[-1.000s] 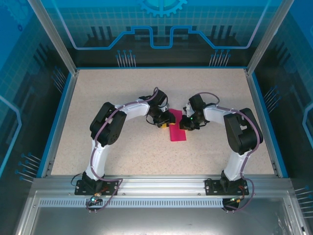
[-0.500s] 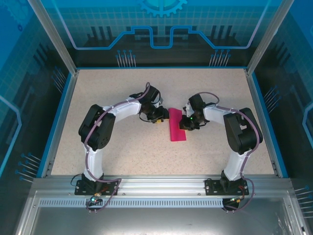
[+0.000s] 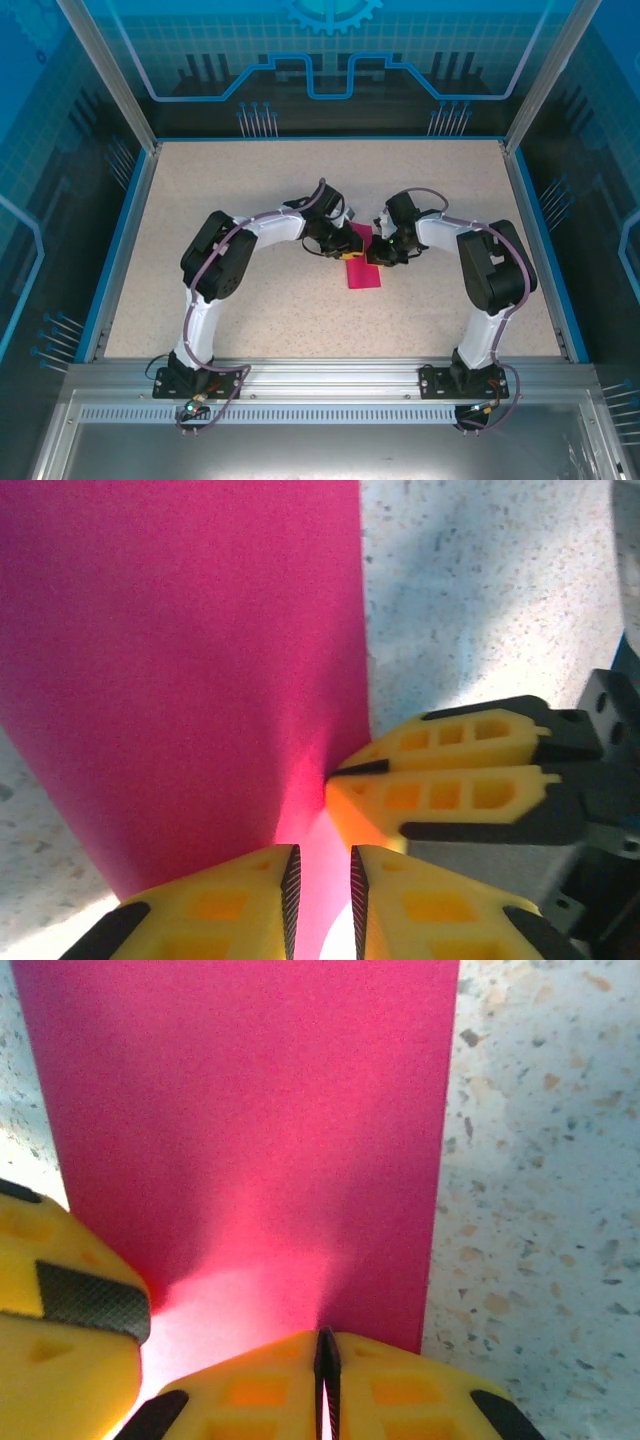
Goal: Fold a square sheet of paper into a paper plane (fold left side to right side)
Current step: First fold the square sheet of paper in half at the center of the table.
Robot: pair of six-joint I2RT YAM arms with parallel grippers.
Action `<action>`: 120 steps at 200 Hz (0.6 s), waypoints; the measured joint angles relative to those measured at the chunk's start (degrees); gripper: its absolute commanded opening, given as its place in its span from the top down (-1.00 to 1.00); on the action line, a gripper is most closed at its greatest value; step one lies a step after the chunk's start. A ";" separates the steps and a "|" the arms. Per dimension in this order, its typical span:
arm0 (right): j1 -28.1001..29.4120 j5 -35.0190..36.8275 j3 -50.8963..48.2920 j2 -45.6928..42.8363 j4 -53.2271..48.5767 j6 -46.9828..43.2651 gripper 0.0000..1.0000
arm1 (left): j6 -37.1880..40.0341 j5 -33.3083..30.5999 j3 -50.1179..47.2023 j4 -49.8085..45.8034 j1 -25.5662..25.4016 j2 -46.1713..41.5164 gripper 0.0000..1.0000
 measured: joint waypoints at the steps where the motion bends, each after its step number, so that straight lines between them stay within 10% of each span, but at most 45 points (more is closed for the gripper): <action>1: 0.00 0.00 0.02 0.00 -0.02 0.00 0.74 | 0.02 -0.07 0.00 -0.04 0.00 0.04 0.53; 120: 0.07 -0.85 1.38 1.14 -1.55 -1.07 0.74 | 0.02 -2.36 -5.46 2.49 1.36 -0.90 0.53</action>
